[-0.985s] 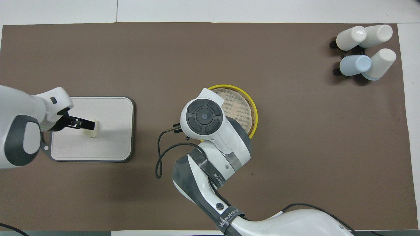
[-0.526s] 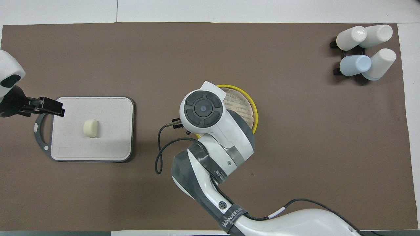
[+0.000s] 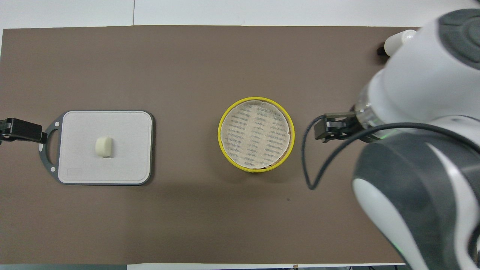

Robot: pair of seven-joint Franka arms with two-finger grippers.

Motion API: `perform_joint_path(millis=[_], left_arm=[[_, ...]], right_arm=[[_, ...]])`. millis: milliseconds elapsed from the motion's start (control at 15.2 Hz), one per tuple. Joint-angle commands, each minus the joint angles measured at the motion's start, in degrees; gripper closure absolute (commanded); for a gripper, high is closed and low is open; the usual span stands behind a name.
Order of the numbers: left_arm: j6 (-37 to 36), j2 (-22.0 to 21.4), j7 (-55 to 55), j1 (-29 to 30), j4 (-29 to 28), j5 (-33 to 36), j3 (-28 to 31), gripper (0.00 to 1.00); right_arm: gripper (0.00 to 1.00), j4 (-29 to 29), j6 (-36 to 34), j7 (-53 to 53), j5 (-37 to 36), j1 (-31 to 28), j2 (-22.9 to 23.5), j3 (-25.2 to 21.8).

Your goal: Place bun in steamer

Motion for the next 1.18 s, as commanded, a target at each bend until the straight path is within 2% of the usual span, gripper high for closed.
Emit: perform_joint_path(millis=[0,263,394,591,1117], left_arm=[[-0.8,1.0,0.2,-0.7,0.4,1.1,0.6,0.00],[-0.3,2.8,0.2,-1.0,2.1,0.9,0.8,0.00],[-0.6,3.9,0.2,-1.1,3.4,0.8,0.9,0.00],[-0.6,3.2,0.2,-0.6,3.4,0.5,0.4,0.00],[0.3,1.9,2.0,-0.8,2.8,0.3,0.1,0.00]], right_arm=[[0.00,-6.8,2.1,-6.8,-0.1,-6.2,-3.6,0.9],[0.00,-6.7,3.7,-17.5,-0.5,-11.0,-2.7,0.7],[0.00,-6.1,5.6,-17.5,-1.0,-12.0,-2.2,0.9],[0.00,-3.3,5.4,-17.5,-1.0,-13.7,-0.6,0.8],[0.00,-3.2,5.5,-17.6,-1.1,-15.6,-0.6,1.1]])
